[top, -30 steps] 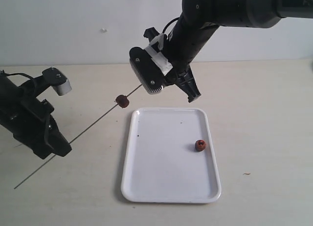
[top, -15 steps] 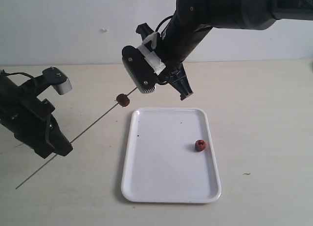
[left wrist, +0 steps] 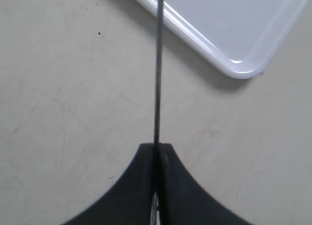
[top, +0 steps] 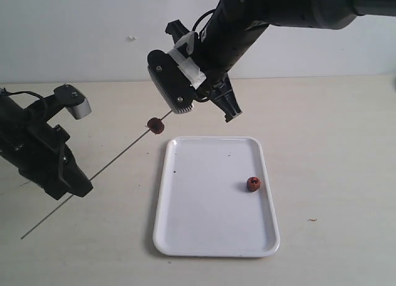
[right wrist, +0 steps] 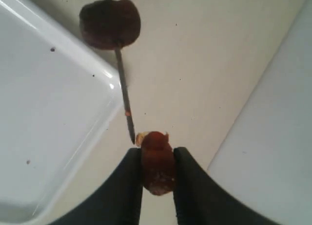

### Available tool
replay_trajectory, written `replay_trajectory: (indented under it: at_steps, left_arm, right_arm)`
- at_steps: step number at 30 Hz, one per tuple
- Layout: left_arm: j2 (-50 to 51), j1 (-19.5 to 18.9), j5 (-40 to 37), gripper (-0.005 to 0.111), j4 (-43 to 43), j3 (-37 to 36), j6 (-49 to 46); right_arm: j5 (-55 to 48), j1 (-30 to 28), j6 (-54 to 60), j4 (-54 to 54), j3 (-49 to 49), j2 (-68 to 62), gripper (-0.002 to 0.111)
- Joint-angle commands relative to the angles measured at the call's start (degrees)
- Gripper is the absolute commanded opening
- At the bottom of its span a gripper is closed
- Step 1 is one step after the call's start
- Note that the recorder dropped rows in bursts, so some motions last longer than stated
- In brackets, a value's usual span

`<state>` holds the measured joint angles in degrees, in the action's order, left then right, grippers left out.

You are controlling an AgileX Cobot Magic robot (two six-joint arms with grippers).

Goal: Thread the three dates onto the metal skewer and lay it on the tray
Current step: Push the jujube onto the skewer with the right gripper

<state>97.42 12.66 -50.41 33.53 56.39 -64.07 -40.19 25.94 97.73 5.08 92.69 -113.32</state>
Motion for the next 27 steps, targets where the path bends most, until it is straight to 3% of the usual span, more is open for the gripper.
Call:
replay_trajectory:
  at_steps: [1,27]
  left_arm:
    - [-0.1,0.04,0.29,0.0,0.69,0.32,-0.18]
    - [-0.1,0.04,1.2,0.0,1.2,0.44,-0.18]
  right_arm:
    - [-1.54,0.05,-0.44,-2.49,0.4,0.84,0.022]
    - [-1.29,0.05,-2.92,-5.08,0.4,0.52,0.022]
